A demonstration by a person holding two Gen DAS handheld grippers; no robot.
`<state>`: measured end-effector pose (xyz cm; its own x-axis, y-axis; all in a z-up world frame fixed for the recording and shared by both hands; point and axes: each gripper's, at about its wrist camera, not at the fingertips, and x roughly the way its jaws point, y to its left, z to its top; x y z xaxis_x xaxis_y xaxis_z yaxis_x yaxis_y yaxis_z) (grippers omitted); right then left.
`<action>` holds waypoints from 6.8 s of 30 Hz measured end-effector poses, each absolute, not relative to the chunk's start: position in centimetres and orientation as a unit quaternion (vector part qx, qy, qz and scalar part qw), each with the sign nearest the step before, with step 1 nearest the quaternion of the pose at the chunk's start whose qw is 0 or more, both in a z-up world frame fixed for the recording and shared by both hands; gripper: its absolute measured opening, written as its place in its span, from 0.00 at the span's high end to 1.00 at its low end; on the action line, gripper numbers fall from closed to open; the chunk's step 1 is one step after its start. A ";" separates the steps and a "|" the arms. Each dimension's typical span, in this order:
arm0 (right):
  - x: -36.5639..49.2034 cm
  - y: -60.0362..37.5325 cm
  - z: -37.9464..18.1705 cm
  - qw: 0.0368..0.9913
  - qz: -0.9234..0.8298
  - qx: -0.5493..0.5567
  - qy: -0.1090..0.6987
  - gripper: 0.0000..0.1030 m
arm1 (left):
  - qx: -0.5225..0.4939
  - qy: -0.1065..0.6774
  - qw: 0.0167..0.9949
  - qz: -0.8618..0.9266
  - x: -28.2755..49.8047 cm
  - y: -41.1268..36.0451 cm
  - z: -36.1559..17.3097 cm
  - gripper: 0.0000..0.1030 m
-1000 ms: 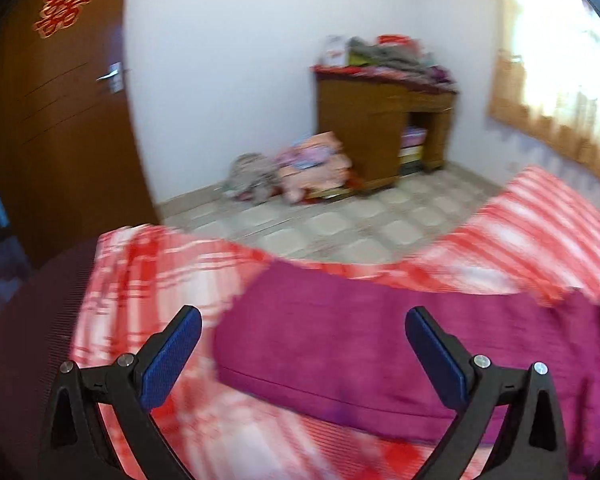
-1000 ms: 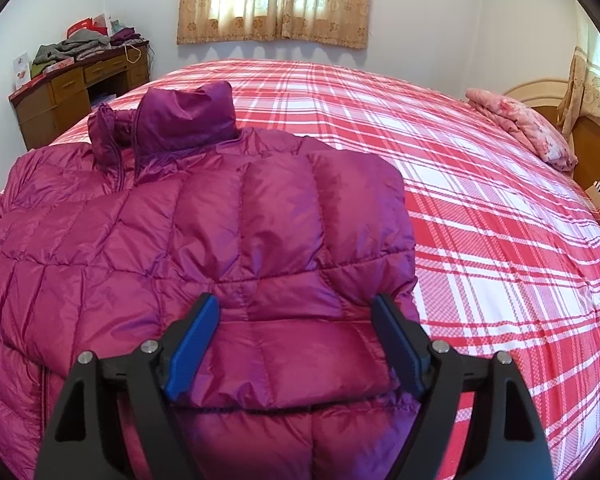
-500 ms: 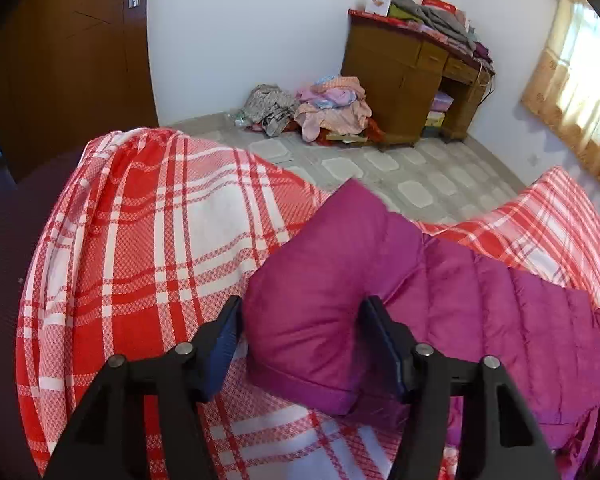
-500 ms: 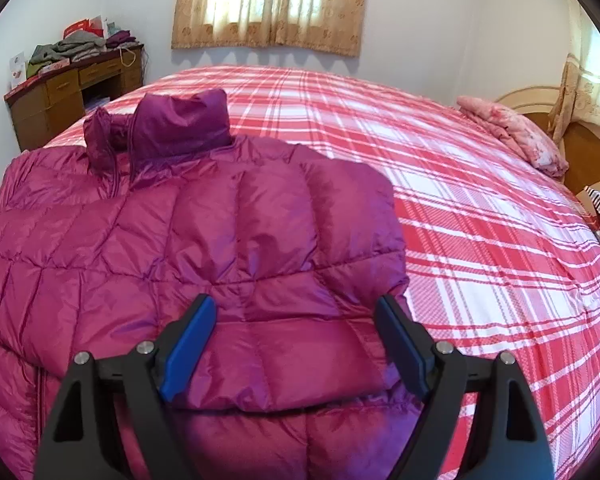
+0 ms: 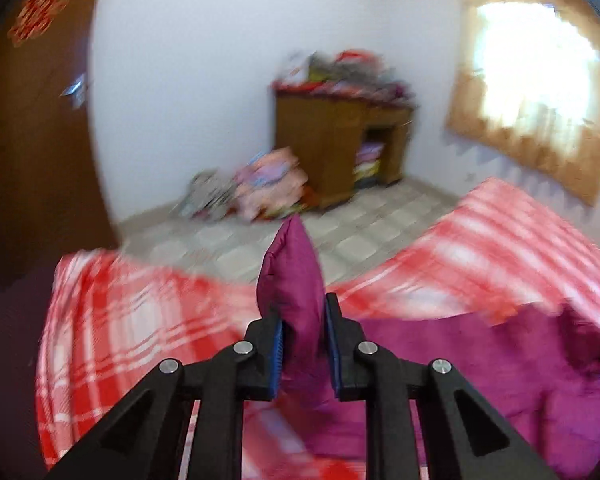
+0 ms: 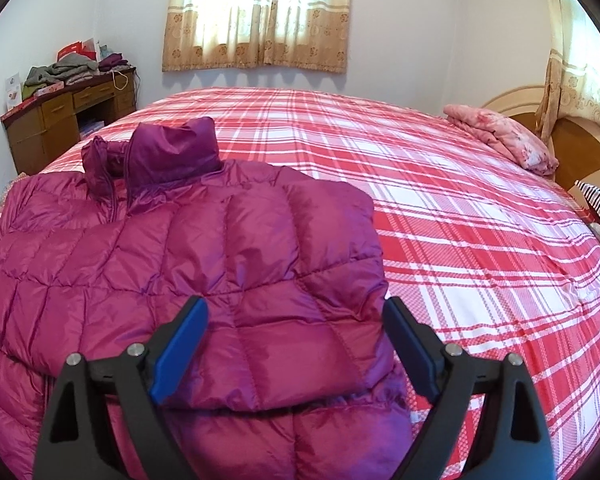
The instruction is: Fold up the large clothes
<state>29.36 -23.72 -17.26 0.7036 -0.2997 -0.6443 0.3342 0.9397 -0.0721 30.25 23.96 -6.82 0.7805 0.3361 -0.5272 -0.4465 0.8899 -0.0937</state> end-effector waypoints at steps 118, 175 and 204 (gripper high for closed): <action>29.4 -18.9 -17.5 0.893 -0.025 0.058 0.446 0.47 | 0.037 0.349 0.935 0.056 34.3 2.3 -13.2 0.27; 32.6 -18.8 -19.2 0.913 -0.053 0.080 0.396 0.28 | -0.087 0.378 0.915 0.109 38.0 8.6 -20.2 0.14; 47.4 -25.1 -14.4 0.865 -0.061 0.271 0.418 0.05 | -0.052 0.338 0.937 0.067 39.8 7.1 -13.3 0.14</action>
